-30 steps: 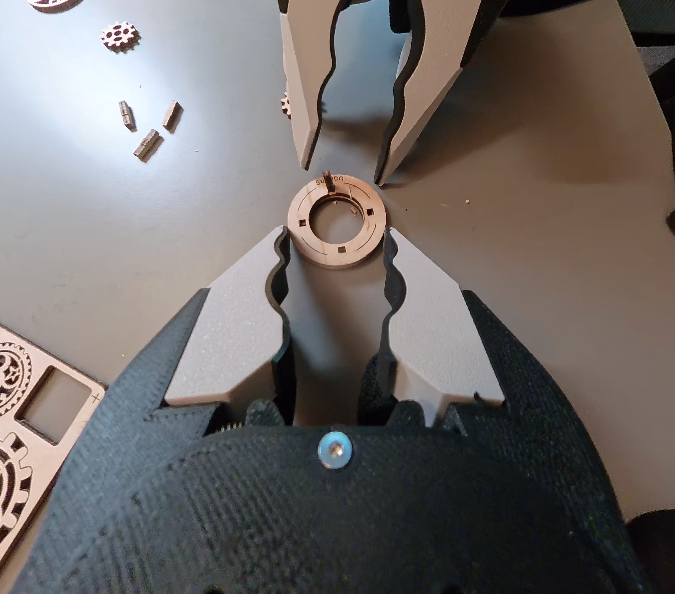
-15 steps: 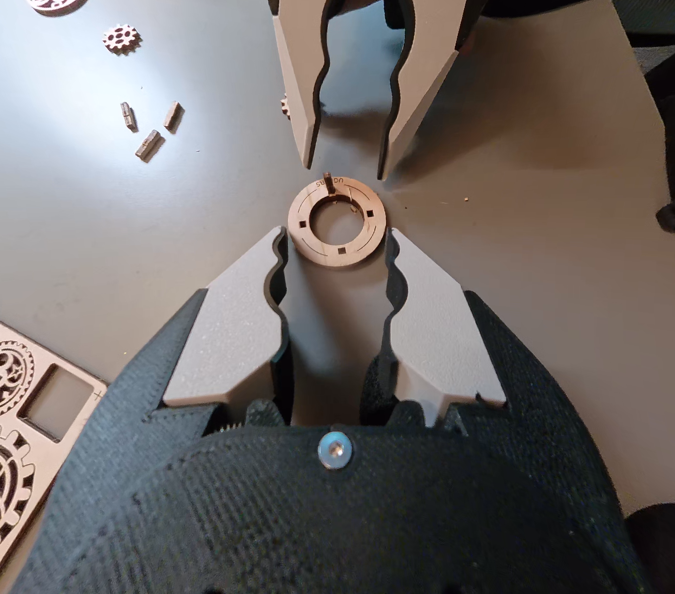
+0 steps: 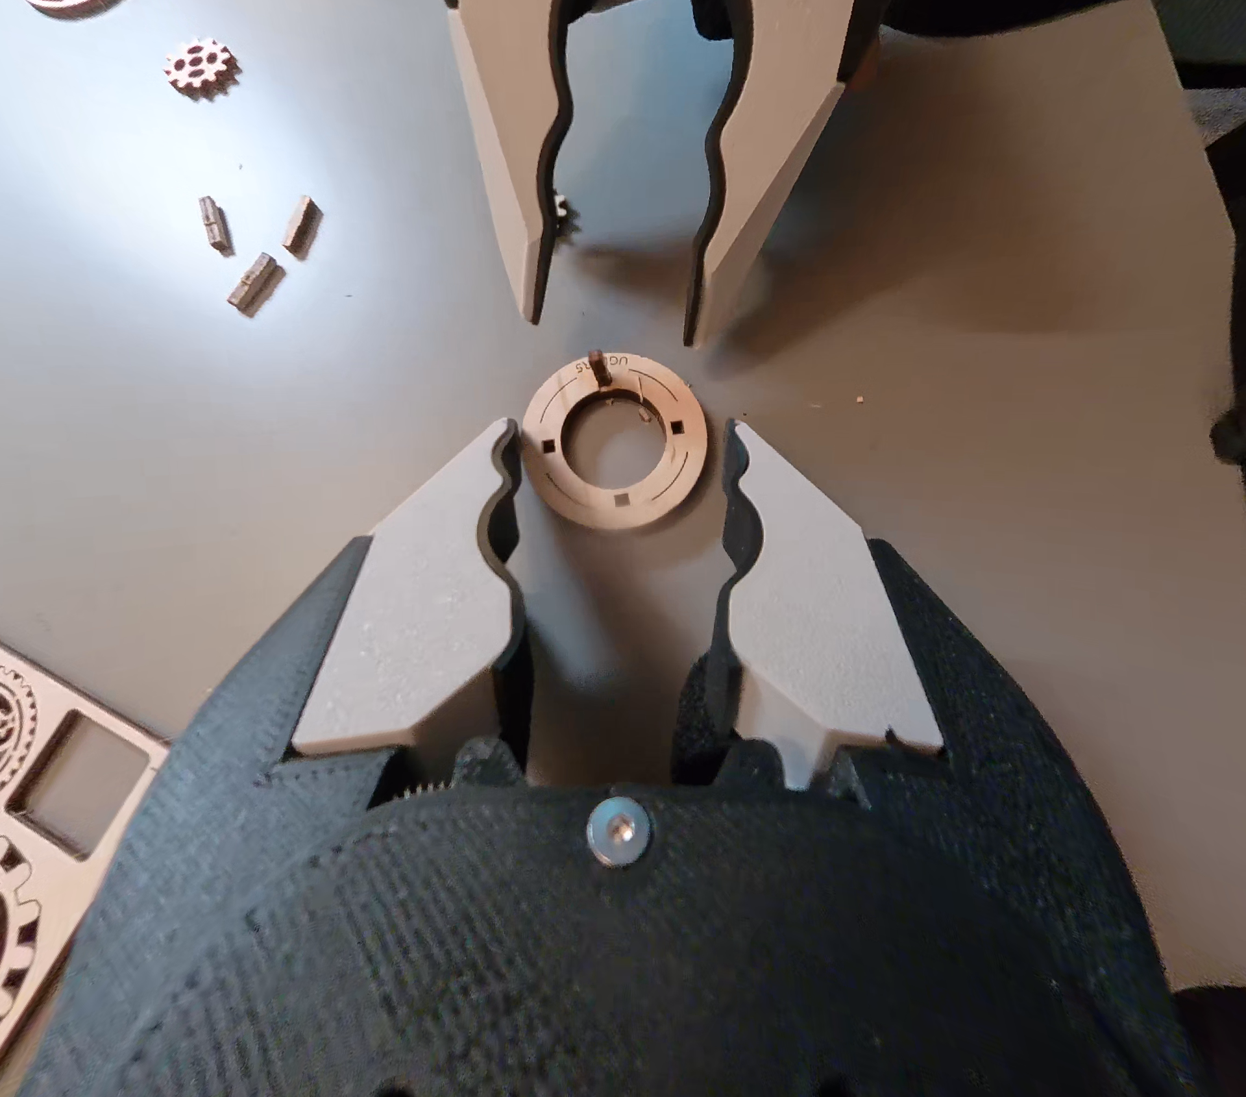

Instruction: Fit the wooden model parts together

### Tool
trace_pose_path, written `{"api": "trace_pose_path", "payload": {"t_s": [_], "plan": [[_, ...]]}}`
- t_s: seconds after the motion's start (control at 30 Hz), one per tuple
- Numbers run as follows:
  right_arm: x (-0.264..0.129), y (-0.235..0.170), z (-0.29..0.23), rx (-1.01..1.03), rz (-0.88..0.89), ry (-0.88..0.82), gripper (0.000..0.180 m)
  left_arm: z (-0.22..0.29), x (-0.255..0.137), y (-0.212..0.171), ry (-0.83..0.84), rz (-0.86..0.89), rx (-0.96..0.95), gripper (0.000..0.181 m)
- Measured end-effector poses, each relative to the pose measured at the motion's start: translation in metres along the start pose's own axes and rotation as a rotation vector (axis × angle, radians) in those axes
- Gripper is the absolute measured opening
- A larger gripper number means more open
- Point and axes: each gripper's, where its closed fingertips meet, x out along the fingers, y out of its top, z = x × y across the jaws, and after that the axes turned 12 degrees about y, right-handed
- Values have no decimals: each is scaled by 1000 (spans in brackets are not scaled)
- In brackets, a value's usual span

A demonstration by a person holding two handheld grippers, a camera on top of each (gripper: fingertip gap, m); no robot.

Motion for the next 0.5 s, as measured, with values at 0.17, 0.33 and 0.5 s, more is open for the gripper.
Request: {"api": "trace_pose_path", "payload": {"t_s": [0.17, 0.33, 0.5], "plan": [[-2, -3, -1, 3, 15, -10, 38, 0, 0, -1, -5, -18, -4, 54], [-4, -1, -1, -19, 40, -26, 38, -3, 0, 0, 1, -16, -12, 53], [-6, 3, -6, -88, 70, -34, 39, -6, -5, 6, -68, 23, -123, 53]]}}
